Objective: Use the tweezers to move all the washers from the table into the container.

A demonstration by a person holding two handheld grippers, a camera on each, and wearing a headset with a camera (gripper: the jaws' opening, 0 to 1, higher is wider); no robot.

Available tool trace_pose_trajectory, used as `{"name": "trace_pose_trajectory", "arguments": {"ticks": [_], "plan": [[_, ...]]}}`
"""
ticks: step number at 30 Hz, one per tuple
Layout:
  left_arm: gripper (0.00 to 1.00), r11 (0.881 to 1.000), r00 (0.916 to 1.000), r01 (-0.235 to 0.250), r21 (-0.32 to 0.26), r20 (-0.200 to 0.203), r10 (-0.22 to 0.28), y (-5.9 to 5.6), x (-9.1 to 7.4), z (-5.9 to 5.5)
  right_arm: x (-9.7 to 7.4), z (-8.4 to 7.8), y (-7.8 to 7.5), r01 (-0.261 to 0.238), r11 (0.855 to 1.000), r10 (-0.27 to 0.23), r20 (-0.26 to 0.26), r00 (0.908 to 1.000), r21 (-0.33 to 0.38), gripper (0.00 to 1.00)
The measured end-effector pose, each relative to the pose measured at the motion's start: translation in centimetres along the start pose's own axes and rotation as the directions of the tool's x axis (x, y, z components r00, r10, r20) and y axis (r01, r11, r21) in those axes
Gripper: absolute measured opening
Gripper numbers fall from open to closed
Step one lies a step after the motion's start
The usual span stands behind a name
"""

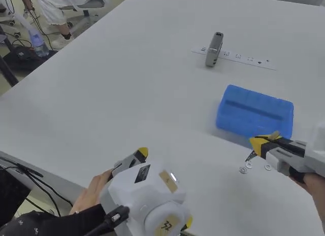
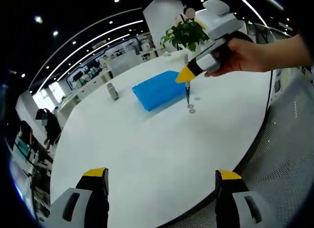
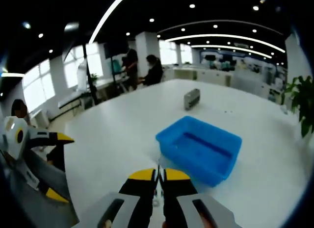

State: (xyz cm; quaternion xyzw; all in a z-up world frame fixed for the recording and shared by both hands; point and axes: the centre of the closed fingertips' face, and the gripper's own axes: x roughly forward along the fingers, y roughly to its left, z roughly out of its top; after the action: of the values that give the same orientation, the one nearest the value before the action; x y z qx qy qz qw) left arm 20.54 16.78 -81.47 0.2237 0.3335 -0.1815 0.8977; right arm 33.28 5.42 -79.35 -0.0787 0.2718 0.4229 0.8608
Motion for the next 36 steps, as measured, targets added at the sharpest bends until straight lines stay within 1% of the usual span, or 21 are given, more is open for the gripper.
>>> {"name": "trace_pose_trajectory", "arguments": {"ticks": [4, 6, 8, 11, 14, 21, 26, 28, 29, 30, 32, 33, 35, 36], "plan": [[0.92, 1.0, 1.0, 0.001, 0.003, -0.003, -0.001, 0.0, 0.0, -0.1, -0.1, -0.4, -0.4, 0.008, 1.0, -0.008, -0.012, 0.9999, 0.003, 0.02], [0.92, 1.0, 1.0, 0.0, 0.002, -0.004, 0.0, 0.0, 0.1, -0.1, 0.1, -0.8, -0.3, 0.005, 1.0, -0.005, -0.013, 0.9999, 0.017, 0.02], [0.92, 1.0, 1.0, 0.0, 0.002, -0.004, 0.0, 0.0, 0.1, -0.1, 0.1, -0.8, -0.2, 0.0, 1.0, 0.0, -0.014, 0.9999, 0.022, 0.02], [0.92, 1.0, 1.0, 0.0, 0.003, -0.005, 0.0, 0.0, 0.1, -0.1, 0.4, -1.3, -0.1, 0.007, 1.0, -0.006, -0.028, 0.9996, 0.008, 0.02], [0.92, 1.0, 1.0, 0.0, 0.003, -0.005, 0.0, 0.0, 0.1, -0.1, 0.1, -1.1, -0.1, 0.01, 1.0, -0.01, -0.023, 0.9997, 0.002, 0.02], [0.92, 1.0, 1.0, 0.0, 0.004, -0.006, 0.0, 0.0, 0.1, -0.1, 0.1, -1.1, -0.1, 0.014, 1.0, -0.014, -0.02, 0.9997, -0.006, 0.02], [0.92, 1.0, 1.0, 0.0, 0.004, -0.007, 0.0, -0.1, 0.1, -0.1, 0.3, -1.2, -0.1, 0.013, 1.0, -0.012, -0.017, 0.9998, 0.004, 0.02], [0.92, 1.0, 1.0, -0.001, 0.004, -0.006, 0.001, 0.0, 0.1, -0.1, 0.4, -1.3, 0.0, 0.013, 1.0, -0.013, -0.019, 0.9997, -0.002, 0.02], [0.92, 1.0, 1.0, -0.001, 0.003, -0.006, 0.001, 0.0, 0.0, -0.1, 0.4, -1.8, 0.0, 0.012, 1.0, -0.012, -0.039, 0.9992, -0.013, 0.02], [0.92, 1.0, 1.0, 0.001, 0.003, -0.006, -0.001, -0.1, 0.0, -0.1, 0.6, -1.6, 0.2, 0.009, 1.0, -0.01, -0.021, 0.9997, -0.018, 0.02], [0.92, 1.0, 1.0, -0.001, 0.005, -0.006, 0.001, 0.0, 0.0, -0.1, 0.5, -1.6, 0.6, 0.007, 0.999, -0.008, -0.014, 0.9999, -0.04, 0.02], [0.92, 1.0, 1.0, 0.0, 0.004, -0.006, 0.0, 0.0, 0.0, -0.1, 0.5, -1.6, 0.6, 0.014, 0.998, -0.014, -0.004, 0.9999, -0.056, 0.02], [0.92, 1.0, 1.0, 0.0, 0.004, -0.006, 0.0, 0.0, 0.0, -0.1, 0.5, -1.5, 0.5, 0.018, 0.999, -0.018, 0.0, 0.9998, -0.046, 0.02], [0.92, 1.0, 1.0, 0.0, 0.004, -0.005, 0.0, -0.1, 0.0, -0.1, 0.6, -1.5, 0.6, 0.013, 1.0, -0.013, 0.001, 0.9999, -0.019, 0.02]]}}
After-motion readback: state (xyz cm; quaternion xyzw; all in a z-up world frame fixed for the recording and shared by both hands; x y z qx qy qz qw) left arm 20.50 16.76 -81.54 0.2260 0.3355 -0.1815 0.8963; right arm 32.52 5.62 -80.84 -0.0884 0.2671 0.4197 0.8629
